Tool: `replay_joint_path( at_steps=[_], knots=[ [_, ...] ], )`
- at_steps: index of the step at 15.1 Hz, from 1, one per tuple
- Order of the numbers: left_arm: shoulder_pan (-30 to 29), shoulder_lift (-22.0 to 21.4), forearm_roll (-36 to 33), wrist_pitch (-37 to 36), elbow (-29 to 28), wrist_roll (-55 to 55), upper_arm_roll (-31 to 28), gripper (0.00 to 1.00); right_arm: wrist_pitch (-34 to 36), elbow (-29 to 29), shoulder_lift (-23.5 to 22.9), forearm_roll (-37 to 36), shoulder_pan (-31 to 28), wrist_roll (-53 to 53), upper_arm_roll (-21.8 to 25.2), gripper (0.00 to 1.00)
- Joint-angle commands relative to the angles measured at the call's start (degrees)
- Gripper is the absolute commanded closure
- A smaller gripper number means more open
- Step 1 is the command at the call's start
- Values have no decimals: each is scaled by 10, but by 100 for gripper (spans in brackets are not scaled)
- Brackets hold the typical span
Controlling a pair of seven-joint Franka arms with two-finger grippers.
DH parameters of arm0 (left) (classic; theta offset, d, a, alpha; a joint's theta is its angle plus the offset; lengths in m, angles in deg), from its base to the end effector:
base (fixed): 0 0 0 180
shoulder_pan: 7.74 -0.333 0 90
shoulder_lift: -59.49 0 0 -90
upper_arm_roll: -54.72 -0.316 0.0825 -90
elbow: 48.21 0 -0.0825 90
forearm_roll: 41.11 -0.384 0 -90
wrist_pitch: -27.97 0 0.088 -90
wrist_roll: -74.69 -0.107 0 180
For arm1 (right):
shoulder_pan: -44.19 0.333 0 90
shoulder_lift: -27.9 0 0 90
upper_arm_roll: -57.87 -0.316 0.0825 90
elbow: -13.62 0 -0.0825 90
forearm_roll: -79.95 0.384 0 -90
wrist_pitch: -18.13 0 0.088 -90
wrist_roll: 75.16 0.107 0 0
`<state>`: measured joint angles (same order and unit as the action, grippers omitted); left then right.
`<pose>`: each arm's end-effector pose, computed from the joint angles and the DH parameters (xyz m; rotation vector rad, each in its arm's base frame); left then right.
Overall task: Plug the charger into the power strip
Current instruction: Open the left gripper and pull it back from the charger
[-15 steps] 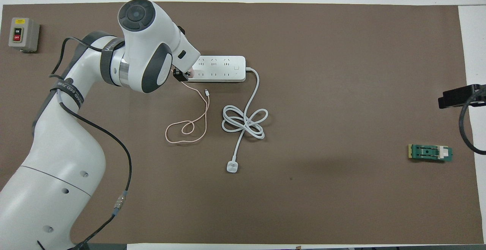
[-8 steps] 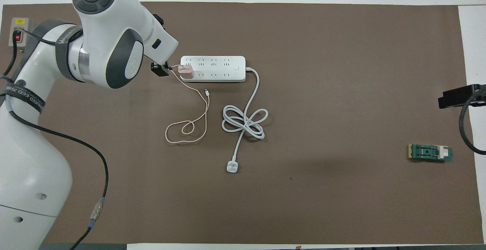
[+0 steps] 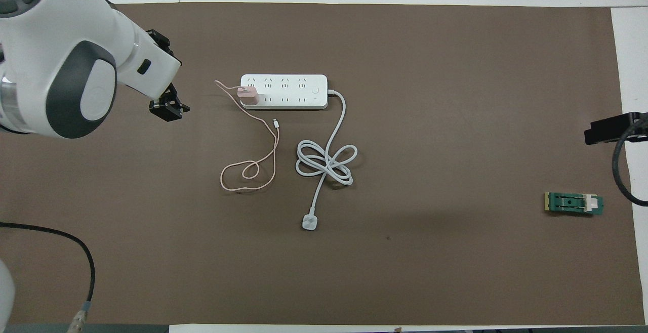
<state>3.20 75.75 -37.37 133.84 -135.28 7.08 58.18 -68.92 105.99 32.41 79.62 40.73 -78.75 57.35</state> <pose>0.6323 -0.1631 0.5026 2.3497 -2.0035 0.1172 0.5238 -0.0273 0.6431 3.1358 0.0173 -0.0227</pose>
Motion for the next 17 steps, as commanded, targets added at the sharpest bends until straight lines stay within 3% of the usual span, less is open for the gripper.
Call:
replay_joint_path(
  at_steps=[1, 7, 12, 17],
  knots=[
    [-22, -40, 8, -32, -18, -2, -1, 0, 6, 3, 7, 8, -9, -15, -4, 0],
    [-46, -113, -23, -122, -14, 119, -10, 0, 6, 3, 8, 8, -10, -14, -4, 0],
    [-46, -155, -29, -196, -5, 199, -66, 0, 6, 3, 7, 8, -10, -13, -4, 0],
    [-45, -155, -31, -195, 1, 488, -66, 0, 6, 3, 7, 8, -11, -15, -4, 0]
  ],
)
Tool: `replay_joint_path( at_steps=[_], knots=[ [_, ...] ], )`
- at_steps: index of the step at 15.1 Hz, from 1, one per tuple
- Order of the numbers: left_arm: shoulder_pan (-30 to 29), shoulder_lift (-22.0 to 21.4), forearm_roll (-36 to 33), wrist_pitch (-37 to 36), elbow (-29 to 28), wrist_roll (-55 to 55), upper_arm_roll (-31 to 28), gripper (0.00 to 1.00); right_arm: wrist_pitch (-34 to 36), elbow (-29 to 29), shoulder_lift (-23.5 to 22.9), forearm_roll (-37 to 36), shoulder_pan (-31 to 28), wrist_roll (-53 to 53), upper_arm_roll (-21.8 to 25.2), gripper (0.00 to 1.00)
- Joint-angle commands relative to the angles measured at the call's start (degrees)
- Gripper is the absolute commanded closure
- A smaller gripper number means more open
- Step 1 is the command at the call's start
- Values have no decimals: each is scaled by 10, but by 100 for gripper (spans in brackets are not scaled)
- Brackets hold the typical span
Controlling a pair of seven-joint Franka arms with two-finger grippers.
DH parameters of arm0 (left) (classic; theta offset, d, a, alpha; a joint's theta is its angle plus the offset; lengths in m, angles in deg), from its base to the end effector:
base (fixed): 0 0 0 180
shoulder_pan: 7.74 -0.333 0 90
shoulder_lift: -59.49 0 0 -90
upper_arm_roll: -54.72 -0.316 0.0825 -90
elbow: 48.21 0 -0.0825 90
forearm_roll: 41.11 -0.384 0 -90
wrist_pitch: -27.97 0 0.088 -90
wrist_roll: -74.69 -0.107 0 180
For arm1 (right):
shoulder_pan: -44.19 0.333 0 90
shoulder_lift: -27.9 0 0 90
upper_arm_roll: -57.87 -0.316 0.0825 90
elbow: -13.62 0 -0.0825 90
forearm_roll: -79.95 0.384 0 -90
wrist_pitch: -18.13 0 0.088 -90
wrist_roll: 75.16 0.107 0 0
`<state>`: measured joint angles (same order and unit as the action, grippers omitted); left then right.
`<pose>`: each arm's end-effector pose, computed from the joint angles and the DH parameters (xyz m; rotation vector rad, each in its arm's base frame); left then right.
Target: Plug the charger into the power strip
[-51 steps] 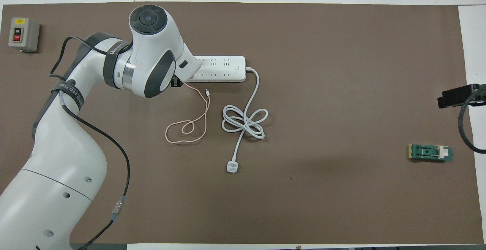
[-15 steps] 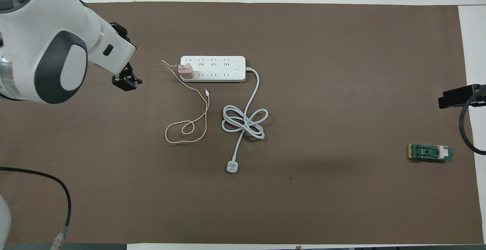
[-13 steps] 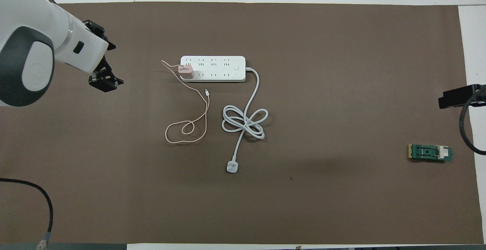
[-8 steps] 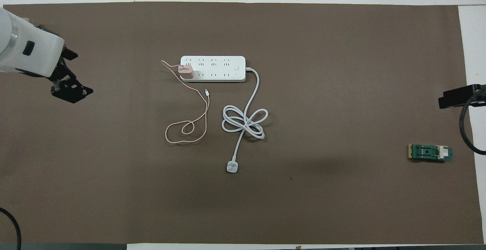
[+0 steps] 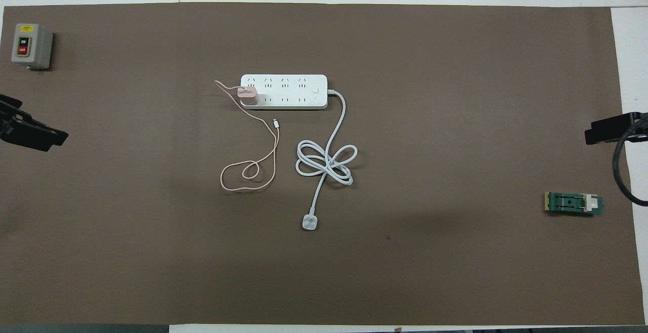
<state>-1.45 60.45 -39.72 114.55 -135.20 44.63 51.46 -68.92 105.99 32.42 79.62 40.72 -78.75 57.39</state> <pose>0.5531 -0.0323 0.6347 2.9838 -0.8883 -0.0277 0.5237 -0.0278 0.6431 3.1359 0.0160 -0.0224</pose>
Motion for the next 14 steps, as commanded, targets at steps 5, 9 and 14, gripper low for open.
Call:
replay_joint_path(
  at_steps=[5, 9, 14],
  knots=[
    [-2, -33, -9, -14, -2, 188, -9, 0, 6, 3, 7, 8, -11, -13, -4, 0],
    [-1, -35, -9, -12, -1, 186, -7, 0, 6, 3, 7, 8, -11, -13, -4, 0],
    [0, -58, -14, -14, -2, 199, -7, 0, 6, 3, 7, 8, -11, -15, -4, 0]
  ],
)
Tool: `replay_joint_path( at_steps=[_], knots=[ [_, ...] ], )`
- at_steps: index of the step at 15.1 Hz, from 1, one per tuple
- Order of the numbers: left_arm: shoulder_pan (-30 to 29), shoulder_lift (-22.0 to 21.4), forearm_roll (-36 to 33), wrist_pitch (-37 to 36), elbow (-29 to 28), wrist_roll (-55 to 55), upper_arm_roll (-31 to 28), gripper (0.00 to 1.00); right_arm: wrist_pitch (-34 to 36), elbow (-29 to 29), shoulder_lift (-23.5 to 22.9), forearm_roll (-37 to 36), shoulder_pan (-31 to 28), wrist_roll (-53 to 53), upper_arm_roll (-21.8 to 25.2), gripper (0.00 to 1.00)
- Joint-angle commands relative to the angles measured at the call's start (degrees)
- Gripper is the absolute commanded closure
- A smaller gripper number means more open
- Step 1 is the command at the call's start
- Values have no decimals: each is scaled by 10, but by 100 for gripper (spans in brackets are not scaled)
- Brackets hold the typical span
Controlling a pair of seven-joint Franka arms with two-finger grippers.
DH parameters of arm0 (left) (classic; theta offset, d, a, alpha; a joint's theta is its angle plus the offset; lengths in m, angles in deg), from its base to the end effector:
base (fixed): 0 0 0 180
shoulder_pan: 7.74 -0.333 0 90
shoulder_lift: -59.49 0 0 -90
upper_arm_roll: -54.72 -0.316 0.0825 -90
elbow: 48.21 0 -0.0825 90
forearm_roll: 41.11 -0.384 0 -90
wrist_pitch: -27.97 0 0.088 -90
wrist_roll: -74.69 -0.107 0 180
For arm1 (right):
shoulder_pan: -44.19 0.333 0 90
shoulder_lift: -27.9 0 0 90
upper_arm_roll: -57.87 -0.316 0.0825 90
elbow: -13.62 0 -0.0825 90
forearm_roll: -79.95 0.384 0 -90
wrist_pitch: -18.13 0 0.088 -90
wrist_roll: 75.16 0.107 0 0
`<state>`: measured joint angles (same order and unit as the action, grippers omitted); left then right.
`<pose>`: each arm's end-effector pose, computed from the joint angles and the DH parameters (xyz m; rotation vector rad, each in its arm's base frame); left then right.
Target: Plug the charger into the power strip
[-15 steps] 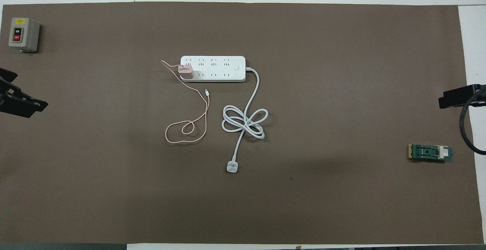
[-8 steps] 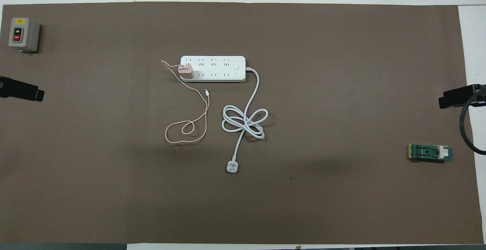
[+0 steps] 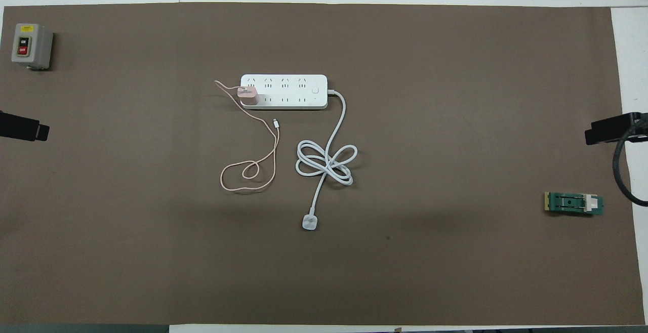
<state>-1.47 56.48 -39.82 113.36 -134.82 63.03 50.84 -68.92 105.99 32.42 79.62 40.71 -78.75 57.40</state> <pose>0.5290 -0.0235 0.6735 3.0940 -0.3847 0.0516 0.5237 -0.0280 0.6431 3.1359 0.0154 -0.0224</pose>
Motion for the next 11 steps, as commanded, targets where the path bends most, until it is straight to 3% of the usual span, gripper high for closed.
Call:
replay_joint_path(
  at_steps=[1, 3, 8, 11],
  knots=[
    [-5, -16, -16, -8, -9, 18, -1, 0, 6, 3, 7, 8, -11, -15, -4, 0],
    [-6, 25, -16, -30, -4, 21, 4, 0, 6, 3, 7, 8, -11, -15, -4, 0],
    [-13, 99, 5, -3, -1, 40, 0, 0, 7, 3, 7, 8, -12, -17, -4, 0],
    [-11, 77, 2, 12, -28, 52, 6, 0, 6, 3, 7, 8, -11, -14, -4, 0]
  ],
)
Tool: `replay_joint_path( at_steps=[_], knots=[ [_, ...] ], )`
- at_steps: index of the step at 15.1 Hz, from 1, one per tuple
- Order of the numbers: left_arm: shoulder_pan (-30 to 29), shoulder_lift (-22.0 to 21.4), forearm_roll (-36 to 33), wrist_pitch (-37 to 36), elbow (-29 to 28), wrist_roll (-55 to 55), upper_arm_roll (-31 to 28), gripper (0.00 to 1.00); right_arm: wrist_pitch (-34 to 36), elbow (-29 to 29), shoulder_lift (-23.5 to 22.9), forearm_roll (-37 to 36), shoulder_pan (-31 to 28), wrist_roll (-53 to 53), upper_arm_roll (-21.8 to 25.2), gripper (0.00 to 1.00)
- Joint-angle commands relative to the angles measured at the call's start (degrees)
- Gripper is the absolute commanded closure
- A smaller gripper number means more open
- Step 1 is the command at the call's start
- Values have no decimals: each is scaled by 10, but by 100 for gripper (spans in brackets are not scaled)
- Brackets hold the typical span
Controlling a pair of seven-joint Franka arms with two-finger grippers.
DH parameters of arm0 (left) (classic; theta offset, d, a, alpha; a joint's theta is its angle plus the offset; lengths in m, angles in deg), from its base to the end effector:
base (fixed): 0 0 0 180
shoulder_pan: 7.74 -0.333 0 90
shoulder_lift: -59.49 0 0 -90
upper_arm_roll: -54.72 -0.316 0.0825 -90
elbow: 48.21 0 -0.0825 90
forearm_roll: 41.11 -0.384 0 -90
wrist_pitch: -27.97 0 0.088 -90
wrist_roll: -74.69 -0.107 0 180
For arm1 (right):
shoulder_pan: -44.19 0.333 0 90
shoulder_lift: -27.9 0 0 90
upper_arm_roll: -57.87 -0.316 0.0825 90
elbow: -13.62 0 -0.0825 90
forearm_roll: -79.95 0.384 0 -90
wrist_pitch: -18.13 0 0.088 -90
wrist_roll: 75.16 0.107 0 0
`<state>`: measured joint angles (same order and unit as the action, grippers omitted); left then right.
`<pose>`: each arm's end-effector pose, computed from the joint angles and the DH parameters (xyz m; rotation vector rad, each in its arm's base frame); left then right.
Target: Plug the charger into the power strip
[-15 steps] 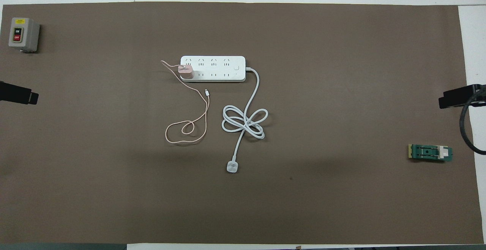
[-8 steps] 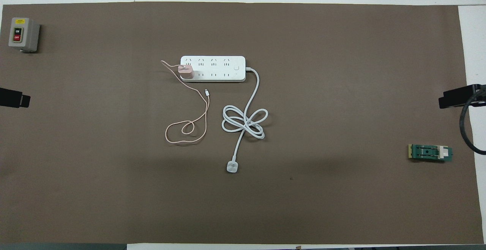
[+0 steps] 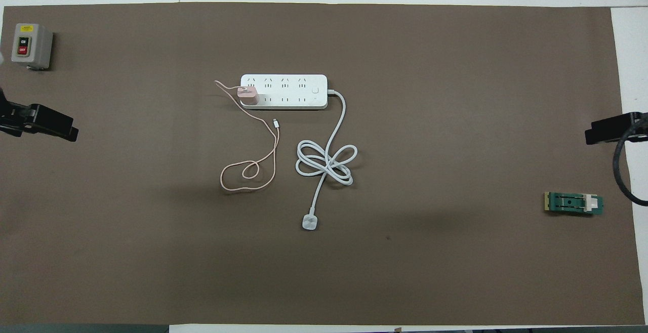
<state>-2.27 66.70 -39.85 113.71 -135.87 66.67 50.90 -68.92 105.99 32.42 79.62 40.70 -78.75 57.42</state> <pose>0.5806 -0.0215 0.5663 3.0984 -0.2617 -0.2463 0.5237 -0.0283 0.6431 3.1359 0.0146 -0.0224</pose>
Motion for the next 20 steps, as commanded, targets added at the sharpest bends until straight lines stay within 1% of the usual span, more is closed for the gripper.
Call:
replay_joint_path(
  at_steps=[1, 2, 5, 7, 12, 14, 16, 20],
  knots=[
    [1, -44, 2, 22, -45, 35, 7, 0, 6, 3, 7, 8, -11, -14, -4, 0],
    [3, -61, 2, 46, -72, 48, 9, 0, 6, 3, 7, 8, -11, -15, -4, 0],
    [6, -61, 1, 50, -70, 51, 12, 0, 6, 3, 7, 8, -11, -15, -4, 0],
    [6, -66, 2, 46, -65, 53, 32, 0, 5, 6, 7, 8, -11, -16, -4, 0],
    [6, -67, 7, 45, -62, 54, 34, 0, 1, 16, 12, 8, -12, -16, -4, 0],
    [6, -66, 7, 50, -62, 54, 34, 0, -10, 18, 12, 8, -12, -17, -4, 0],
    [6, -65, 7, 74, -64, 54, 34, 0, -17, 26, 13, 8, -12, -18, -3, 0],
    [4, -69, 7, 71, -68, 55, 34, 0, -16, 26, 13, 8, -12, -18, -3, 0]
  ],
)
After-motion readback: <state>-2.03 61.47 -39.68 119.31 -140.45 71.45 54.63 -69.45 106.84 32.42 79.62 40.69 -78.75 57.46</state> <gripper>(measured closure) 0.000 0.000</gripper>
